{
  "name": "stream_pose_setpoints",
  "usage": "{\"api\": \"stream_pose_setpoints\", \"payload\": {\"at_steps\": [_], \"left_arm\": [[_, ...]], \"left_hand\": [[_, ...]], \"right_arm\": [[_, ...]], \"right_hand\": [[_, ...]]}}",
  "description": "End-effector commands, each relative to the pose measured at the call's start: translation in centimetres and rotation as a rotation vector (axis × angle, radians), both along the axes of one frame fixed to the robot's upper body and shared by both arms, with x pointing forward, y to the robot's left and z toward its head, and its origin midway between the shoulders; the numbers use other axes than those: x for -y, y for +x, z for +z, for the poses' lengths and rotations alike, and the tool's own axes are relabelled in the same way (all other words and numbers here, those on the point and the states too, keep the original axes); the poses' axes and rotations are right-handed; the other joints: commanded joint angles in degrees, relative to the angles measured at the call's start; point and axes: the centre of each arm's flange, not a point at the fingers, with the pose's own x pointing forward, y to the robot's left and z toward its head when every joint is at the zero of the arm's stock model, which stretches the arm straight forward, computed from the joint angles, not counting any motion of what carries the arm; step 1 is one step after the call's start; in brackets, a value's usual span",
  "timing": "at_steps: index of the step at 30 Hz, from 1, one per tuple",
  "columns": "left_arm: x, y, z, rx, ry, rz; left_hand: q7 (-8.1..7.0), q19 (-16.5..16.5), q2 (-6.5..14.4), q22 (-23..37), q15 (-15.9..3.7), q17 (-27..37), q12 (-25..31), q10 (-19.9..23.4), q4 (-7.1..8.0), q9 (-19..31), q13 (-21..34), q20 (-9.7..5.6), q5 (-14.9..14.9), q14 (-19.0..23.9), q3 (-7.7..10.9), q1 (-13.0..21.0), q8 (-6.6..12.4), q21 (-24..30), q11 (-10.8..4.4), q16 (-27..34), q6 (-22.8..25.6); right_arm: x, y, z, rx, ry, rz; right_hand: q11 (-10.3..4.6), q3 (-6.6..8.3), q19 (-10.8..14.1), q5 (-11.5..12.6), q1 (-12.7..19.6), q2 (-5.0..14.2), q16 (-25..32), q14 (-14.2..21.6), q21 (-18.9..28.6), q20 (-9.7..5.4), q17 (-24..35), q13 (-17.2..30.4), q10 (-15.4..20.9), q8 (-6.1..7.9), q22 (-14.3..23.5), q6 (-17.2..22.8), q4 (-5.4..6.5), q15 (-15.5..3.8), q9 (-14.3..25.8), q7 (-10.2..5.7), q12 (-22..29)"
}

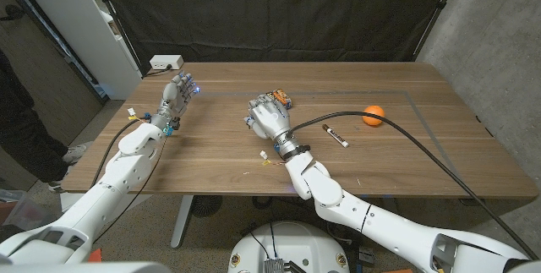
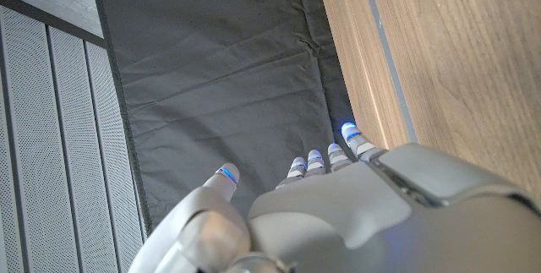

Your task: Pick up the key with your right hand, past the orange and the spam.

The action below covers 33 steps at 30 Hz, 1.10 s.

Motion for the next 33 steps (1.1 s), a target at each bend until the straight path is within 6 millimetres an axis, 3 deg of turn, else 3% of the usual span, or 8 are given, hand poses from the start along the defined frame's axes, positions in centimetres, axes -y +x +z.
{"api": "stream_pose_setpoints", "payload": {"at_steps": [1, 33], "left_arm": [[0.1, 0.3, 0.0, -0.004, -0.002, -0.002], [-0.1, 1.1, -0.2, -0.010, -0.009, -0.005]], "left_hand": [[0.17, -6.33, 4.56, 0.11, 0.23, 0.09, 0.13, -8.61, 0.07, 0.31, 0.20, 0.23, -0.09, -9.04, 0.49, 0.05, 0.09, -0.19, 0.54, 0.08, -5.28], [0.11, -6.27, 4.55, 0.12, 0.26, 0.10, 0.11, -8.68, 0.09, 0.31, 0.20, 0.15, -0.10, -9.07, 0.55, 0.00, 0.06, -0.35, 0.40, 0.08, -5.34]], "right_arm": [[0.4, 0.1, 1.1, 0.018, -0.020, -0.002], [2.2, 0.7, 4.2, -0.026, -0.095, 0.009]], "right_hand": [[-0.21, -0.23, 0.59, -0.15, 0.82, 0.05, -0.29, 0.57, 0.24, -1.97, 0.38, 0.25, 0.17, -0.10, 0.14, 0.24, -0.09, -8.94, 0.13, -0.40, 0.51], [-0.76, -1.38, 0.45, -0.27, 1.32, 0.22, -0.85, 0.96, 0.84, -2.27, 1.72, 0.02, 0.58, -0.20, 0.14, 0.54, 0.28, -8.99, 0.40, -0.80, 0.69]]}}
